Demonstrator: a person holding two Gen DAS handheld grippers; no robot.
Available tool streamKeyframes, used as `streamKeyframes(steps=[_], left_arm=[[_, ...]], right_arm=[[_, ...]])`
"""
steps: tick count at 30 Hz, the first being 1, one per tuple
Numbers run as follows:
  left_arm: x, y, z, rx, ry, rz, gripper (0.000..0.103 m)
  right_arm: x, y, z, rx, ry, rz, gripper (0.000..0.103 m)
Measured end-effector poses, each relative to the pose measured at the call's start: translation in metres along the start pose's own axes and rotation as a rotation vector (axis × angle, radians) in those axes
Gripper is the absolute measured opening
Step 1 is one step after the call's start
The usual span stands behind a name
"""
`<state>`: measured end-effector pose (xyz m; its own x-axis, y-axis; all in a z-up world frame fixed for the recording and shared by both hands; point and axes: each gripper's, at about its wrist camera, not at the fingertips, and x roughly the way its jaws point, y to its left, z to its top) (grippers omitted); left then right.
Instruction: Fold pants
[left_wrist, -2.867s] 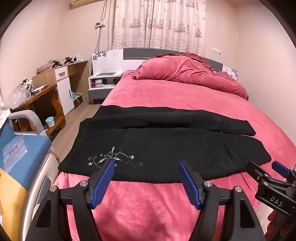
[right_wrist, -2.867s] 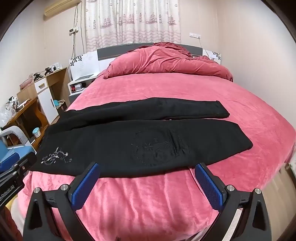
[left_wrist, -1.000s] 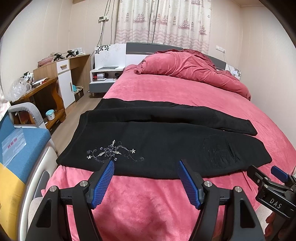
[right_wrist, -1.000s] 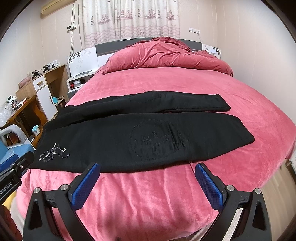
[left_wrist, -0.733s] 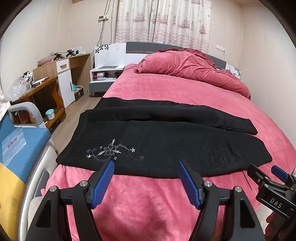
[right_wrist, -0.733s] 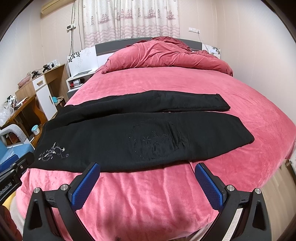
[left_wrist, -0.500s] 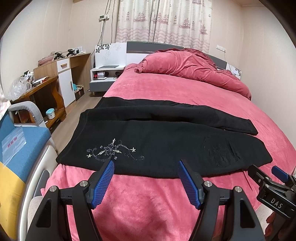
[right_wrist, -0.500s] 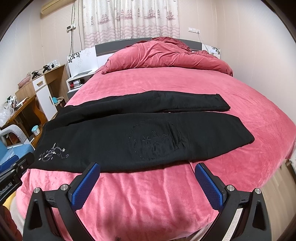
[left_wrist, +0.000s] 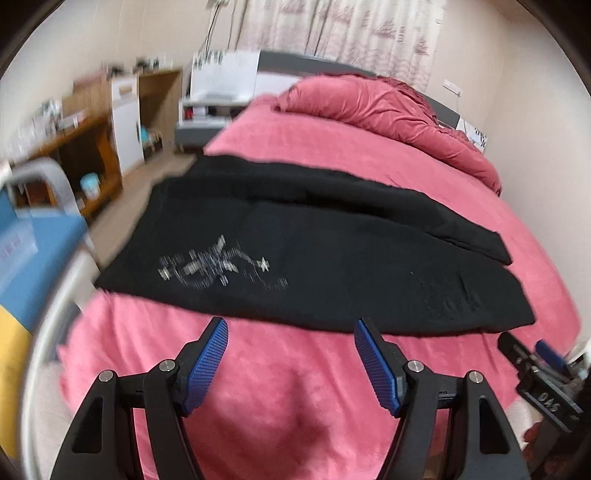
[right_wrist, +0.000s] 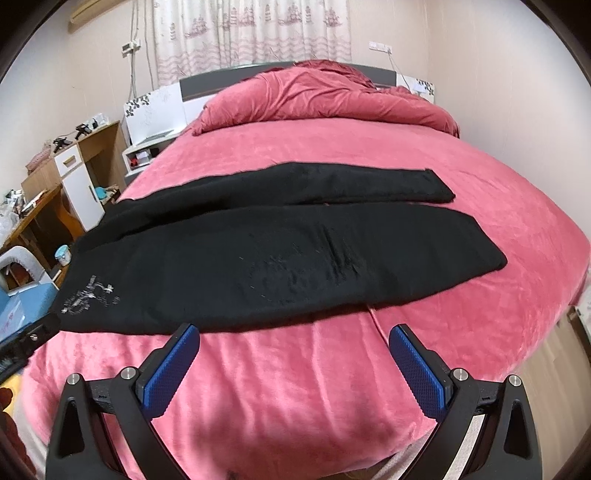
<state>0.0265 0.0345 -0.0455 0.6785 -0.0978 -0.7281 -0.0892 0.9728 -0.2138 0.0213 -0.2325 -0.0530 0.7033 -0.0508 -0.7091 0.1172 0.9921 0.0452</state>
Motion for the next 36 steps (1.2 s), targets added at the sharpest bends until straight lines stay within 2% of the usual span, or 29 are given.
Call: streamKeyframes(steps=[2, 5, 8, 11, 16, 21, 24, 27, 30, 33, 34, 35, 36], left_arm=[[0.009, 0.011, -0.001, -0.057, 0.043, -0.035, 0.073], [0.02, 0.022, -0.004, -0.104, 0.086, -0.048, 0.073], [0.028, 0.036, -0.008, -0.147, 0.095, -0.053, 0.073], [0.038, 0.056, -0.009, -0.204, 0.107, -0.056, 0.073], [0.052, 0.091, -0.009, -0.303, 0.088, -0.009, 0.073], [0.07, 0.115, -0.005, -0.372, 0.102, 0.017, 0.073], [0.078, 0.122, -0.003, -0.399, 0.094, 0.0, 0.073], [0.086, 0.13, -0.001, -0.446, 0.084, -0.034, 0.072], [0.091, 0.137, 0.003, -0.526, 0.071, -0.074, 0.072], [0.097, 0.143, 0.008, -0.57, 0.059, -0.104, 0.072], [0.101, 0.146, 0.011, -0.577, 0.051, -0.116, 0.072], [0.103, 0.147, 0.012, -0.581, 0.044, -0.124, 0.072], [0.106, 0.149, 0.015, -0.588, 0.035, -0.132, 0.071]], right_arm=[[0.006, -0.008, -0.003, 0.009, 0.014, -0.006, 0.103], [0.018, -0.024, -0.007, 0.04, 0.025, 0.005, 0.103], [0.031, -0.043, -0.008, 0.072, 0.045, 0.036, 0.103], [0.049, -0.065, -0.009, 0.113, 0.119, 0.064, 0.103], [0.077, -0.118, -0.008, 0.248, 0.194, 0.078, 0.103], [0.101, -0.184, -0.002, 0.518, 0.185, 0.144, 0.103], [0.113, -0.21, 0.0, 0.645, 0.159, 0.187, 0.1], [0.125, -0.224, 0.004, 0.708, 0.129, 0.222, 0.1], [0.13, -0.226, 0.01, 0.717, 0.093, 0.234, 0.099], [0.137, -0.226, 0.012, 0.711, 0.045, 0.247, 0.085], [0.14, -0.226, 0.014, 0.713, 0.031, 0.252, 0.074], [0.144, -0.228, 0.013, 0.725, 0.019, 0.254, 0.069], [0.147, -0.231, 0.011, 0.738, 0.008, 0.258, 0.066]])
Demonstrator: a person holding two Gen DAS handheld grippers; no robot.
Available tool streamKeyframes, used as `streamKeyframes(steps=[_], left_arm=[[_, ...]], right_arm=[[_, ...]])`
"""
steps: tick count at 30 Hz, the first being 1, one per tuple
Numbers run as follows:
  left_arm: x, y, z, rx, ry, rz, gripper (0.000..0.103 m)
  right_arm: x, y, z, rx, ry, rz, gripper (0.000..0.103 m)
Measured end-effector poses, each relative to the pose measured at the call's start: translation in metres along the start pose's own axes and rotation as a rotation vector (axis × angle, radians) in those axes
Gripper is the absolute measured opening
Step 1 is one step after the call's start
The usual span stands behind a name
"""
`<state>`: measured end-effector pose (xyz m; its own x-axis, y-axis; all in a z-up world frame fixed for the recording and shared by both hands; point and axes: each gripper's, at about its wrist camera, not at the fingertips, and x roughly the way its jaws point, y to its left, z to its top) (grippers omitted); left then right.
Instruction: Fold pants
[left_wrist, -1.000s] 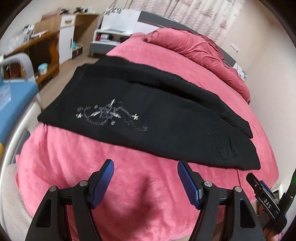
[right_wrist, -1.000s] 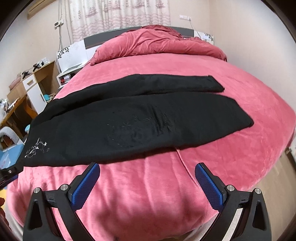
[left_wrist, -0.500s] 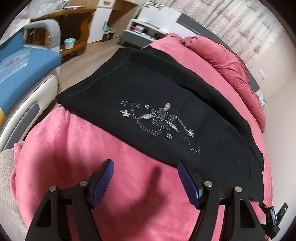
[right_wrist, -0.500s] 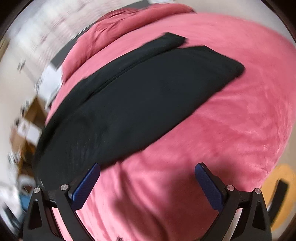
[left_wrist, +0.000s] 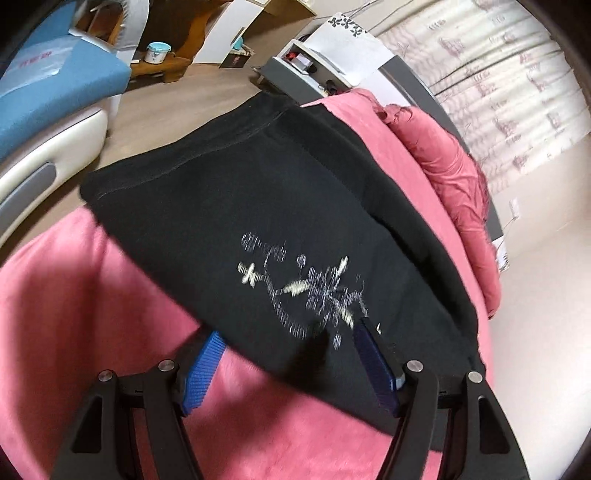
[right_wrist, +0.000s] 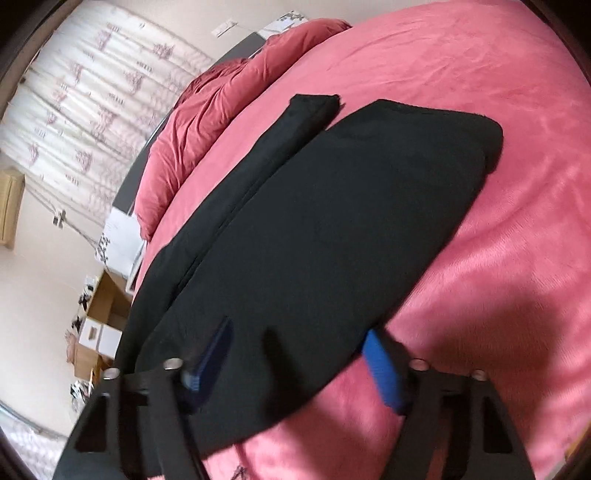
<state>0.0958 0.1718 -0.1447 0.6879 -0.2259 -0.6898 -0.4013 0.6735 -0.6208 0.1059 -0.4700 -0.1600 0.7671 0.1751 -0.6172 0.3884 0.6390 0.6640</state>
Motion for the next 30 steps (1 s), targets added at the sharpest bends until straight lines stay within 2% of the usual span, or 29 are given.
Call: streamKeyframes(steps=[5, 6, 8, 11, 12, 14, 15, 16, 20, 22, 26, 30], left_arm=[[0.006, 0.006, 0.005, -0.05, -0.046, -0.019, 0.071], [0.006, 0.006, 0.005, -0.057, -0.058, -0.016, 0.071], [0.008, 0.002, 0.005, -0.046, -0.076, 0.002, 0.071], [0.008, -0.003, 0.002, -0.017, -0.086, 0.035, 0.068], [0.008, -0.002, 0.003, -0.018, -0.084, 0.043, 0.064], [0.009, -0.001, 0.005, -0.02, -0.076, 0.062, 0.05], [0.011, 0.0, 0.008, -0.012, -0.064, 0.083, 0.036], [0.011, 0.002, 0.009, -0.002, -0.054, 0.096, 0.028], [0.012, 0.008, 0.014, 0.007, -0.018, 0.06, 0.022], [0.009, 0.01, 0.014, -0.001, -0.003, 0.038, 0.014], [-0.005, 0.013, 0.017, -0.039, 0.007, -0.031, 0.011], [-0.025, 0.001, 0.02, 0.029, 0.0, -0.062, 0.01]], right_arm=[[0.003, -0.007, -0.003, 0.011, -0.046, 0.024, 0.042], [0.002, -0.008, -0.003, 0.027, -0.048, 0.045, 0.04], [-0.002, -0.015, -0.003, 0.058, -0.052, 0.093, 0.028], [-0.005, -0.022, -0.005, 0.093, -0.052, 0.166, 0.024], [-0.005, -0.022, -0.006, 0.093, -0.049, 0.18, 0.024], [-0.004, -0.02, -0.007, 0.082, -0.034, 0.19, 0.021], [-0.001, -0.019, -0.006, 0.075, -0.03, 0.184, 0.021], [-0.001, -0.018, -0.007, 0.068, -0.026, 0.181, 0.02], [0.0, -0.014, -0.008, 0.044, -0.033, 0.175, 0.018], [-0.002, -0.011, -0.008, 0.028, -0.043, 0.161, 0.017], [-0.004, -0.007, -0.007, 0.018, -0.046, 0.123, 0.014], [-0.015, -0.004, -0.001, 0.038, -0.056, 0.115, 0.012]])
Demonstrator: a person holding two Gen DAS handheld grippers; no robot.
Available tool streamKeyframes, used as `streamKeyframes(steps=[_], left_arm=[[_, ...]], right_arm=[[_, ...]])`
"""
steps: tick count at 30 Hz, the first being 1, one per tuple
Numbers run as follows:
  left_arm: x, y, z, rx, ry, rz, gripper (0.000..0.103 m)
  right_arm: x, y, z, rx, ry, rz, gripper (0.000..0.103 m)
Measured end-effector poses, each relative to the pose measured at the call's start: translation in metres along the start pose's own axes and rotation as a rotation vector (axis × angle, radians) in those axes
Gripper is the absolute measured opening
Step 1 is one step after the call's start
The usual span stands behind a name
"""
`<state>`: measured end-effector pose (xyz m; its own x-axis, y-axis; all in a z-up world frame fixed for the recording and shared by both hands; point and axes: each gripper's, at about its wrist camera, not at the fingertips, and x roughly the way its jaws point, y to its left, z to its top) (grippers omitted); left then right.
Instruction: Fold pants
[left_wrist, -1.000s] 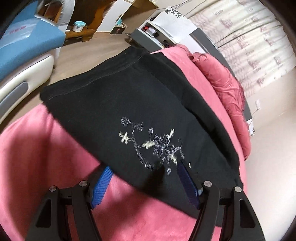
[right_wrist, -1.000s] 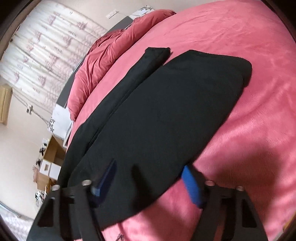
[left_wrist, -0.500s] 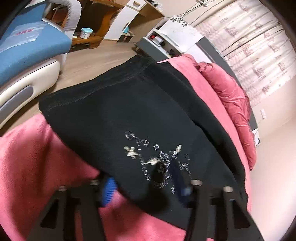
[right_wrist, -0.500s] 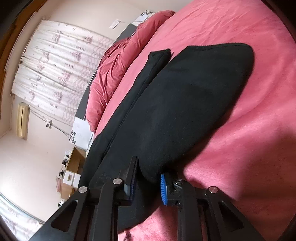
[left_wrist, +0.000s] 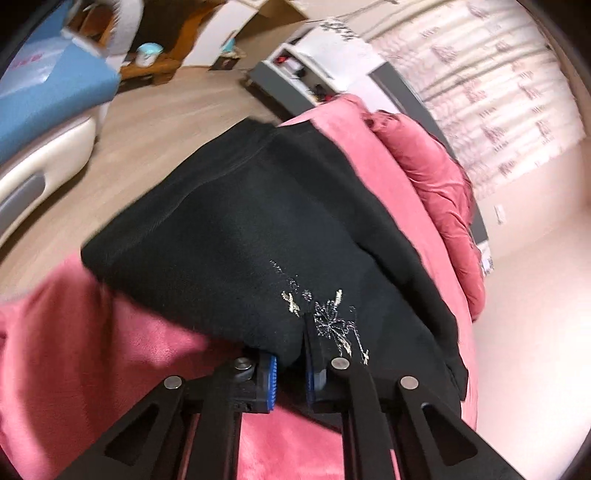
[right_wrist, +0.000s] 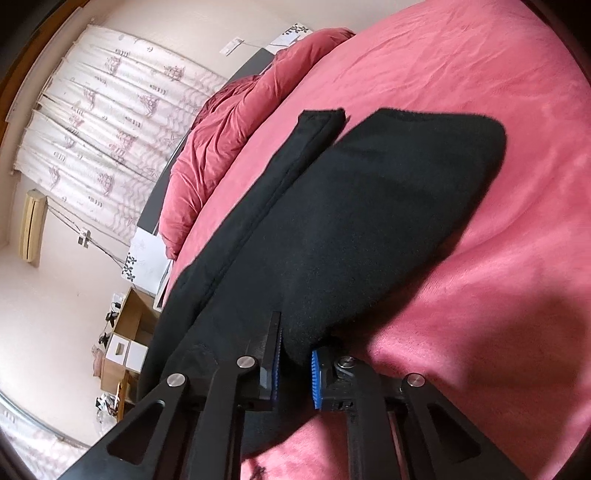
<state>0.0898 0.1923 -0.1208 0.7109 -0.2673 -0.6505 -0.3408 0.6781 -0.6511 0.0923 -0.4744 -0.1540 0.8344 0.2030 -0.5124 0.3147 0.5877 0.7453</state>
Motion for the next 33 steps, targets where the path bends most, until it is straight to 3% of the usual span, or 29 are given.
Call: streamKeyframes(steps=[3, 7, 15, 21, 25, 29, 33], left_arm=[[-0.014, -0.01, 0.0, 0.031, -0.003, -0.024, 0.01], [-0.024, -0.006, -0.001, -0.005, 0.007, -0.053, 0.01], [-0.051, 0.005, -0.015, 0.045, 0.012, -0.026, 0.01], [-0.059, 0.005, -0.033, 0.131, 0.024, 0.017, 0.01], [-0.051, 0.008, -0.037, 0.113, 0.046, 0.04, 0.01], [-0.036, 0.006, -0.045, 0.183, 0.071, 0.155, 0.016], [-0.041, 0.008, -0.052, 0.202, 0.079, 0.197, 0.023]], right_arm=[[-0.01, 0.008, 0.006, -0.018, -0.007, -0.008, 0.009], [-0.026, 0.017, 0.014, -0.033, -0.013, -0.001, 0.008], [-0.056, 0.025, 0.007, -0.074, -0.01, -0.007, 0.008], [-0.075, 0.0, -0.01, -0.032, 0.002, -0.041, 0.008], [-0.075, -0.02, -0.02, 0.006, 0.017, -0.079, 0.008], [-0.07, -0.037, -0.024, 0.082, 0.048, -0.106, 0.008], [-0.073, -0.047, -0.027, 0.126, 0.052, -0.129, 0.021]])
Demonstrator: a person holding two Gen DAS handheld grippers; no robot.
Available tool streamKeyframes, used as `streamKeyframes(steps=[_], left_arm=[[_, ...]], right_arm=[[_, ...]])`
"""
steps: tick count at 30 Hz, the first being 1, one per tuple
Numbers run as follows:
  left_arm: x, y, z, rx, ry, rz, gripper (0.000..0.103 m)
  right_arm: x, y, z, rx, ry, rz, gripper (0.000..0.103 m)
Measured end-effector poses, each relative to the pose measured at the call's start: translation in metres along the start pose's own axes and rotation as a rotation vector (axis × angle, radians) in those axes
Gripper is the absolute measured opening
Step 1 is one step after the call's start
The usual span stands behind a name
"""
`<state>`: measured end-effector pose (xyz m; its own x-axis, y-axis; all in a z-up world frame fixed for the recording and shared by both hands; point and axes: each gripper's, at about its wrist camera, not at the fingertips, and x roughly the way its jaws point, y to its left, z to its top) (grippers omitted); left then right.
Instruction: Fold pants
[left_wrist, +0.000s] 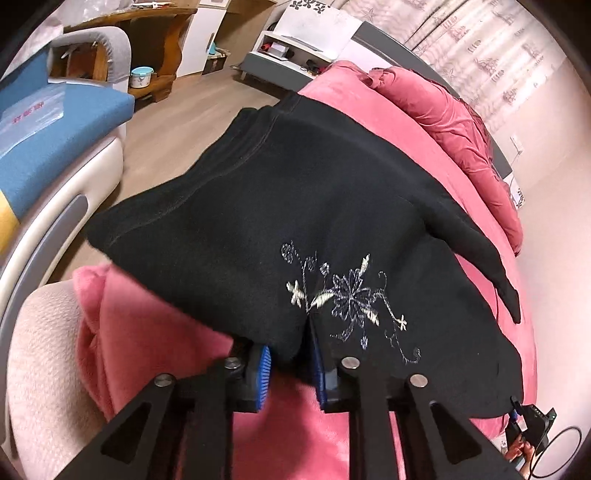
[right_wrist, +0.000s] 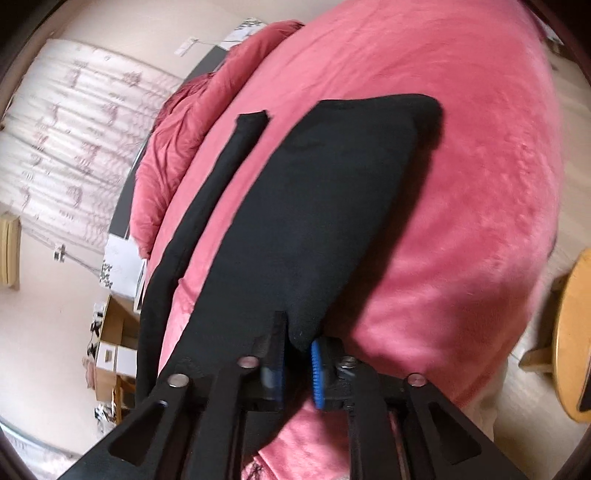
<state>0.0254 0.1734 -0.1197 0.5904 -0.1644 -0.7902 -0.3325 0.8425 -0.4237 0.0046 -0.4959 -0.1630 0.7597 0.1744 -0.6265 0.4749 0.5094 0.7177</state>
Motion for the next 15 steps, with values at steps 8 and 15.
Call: streamKeyframes(steps=[8, 15], left_arm=[[-0.06, 0.02, 0.01, -0.123, -0.234, 0.117, 0.029], [-0.023, -0.058, 0.038, 0.082, -0.187, -0.054, 0.032]], right_arm=[[-0.058, -0.019, 0.003, 0.042, -0.232, -0.14, 0.039], [-0.04, 0.061, 0.04, -0.285, -0.198, -0.096, 0.039]])
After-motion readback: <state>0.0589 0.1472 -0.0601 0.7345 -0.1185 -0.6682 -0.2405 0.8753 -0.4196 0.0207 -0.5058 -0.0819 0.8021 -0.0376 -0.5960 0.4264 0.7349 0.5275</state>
